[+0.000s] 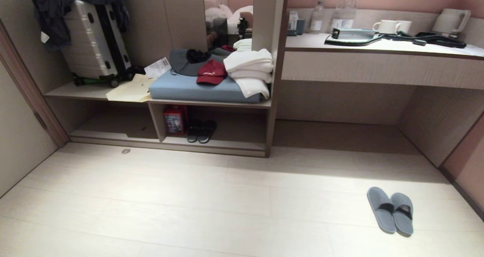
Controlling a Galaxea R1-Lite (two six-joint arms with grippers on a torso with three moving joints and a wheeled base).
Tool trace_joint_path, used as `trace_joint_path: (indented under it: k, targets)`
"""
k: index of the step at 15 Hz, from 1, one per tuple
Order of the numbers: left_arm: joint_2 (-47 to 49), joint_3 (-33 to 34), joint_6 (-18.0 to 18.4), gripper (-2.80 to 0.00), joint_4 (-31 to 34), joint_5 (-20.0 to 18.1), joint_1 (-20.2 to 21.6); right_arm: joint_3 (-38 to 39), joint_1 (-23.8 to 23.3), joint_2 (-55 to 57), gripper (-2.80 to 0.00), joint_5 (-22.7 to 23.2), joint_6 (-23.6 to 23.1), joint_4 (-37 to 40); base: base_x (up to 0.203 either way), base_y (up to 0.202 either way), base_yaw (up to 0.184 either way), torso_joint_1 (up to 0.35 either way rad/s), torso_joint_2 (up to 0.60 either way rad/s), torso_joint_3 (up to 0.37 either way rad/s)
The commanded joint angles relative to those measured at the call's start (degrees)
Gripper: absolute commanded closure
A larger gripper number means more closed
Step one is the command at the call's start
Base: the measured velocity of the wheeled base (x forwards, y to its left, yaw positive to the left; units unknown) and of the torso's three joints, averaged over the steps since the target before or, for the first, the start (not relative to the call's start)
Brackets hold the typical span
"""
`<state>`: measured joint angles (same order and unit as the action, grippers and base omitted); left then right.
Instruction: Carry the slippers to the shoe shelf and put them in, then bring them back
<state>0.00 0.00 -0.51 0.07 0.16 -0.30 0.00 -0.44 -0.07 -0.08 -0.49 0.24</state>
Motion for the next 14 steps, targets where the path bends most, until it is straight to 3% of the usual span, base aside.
trace_joint_path:
  k: [1, 14]
  targets:
    - [0.00, 0.09, -0.02, 0.00, 0.01, 0.02, 0.04, 0.09, 0.00, -0.10, 0.00, -0.01, -0.04, 0.02, -0.195, 0.000, -0.001, 0.002, 0.00, 0.002]
    - [0.00, 0.09, -0.02, 0.00, 0.01, 0.02, 0.04, 0.09, 0.00, -0.10, 0.00, -0.01, -0.13, -0.07, -0.194, 0.000, 0.001, 0.003, 0.00, 0.002]
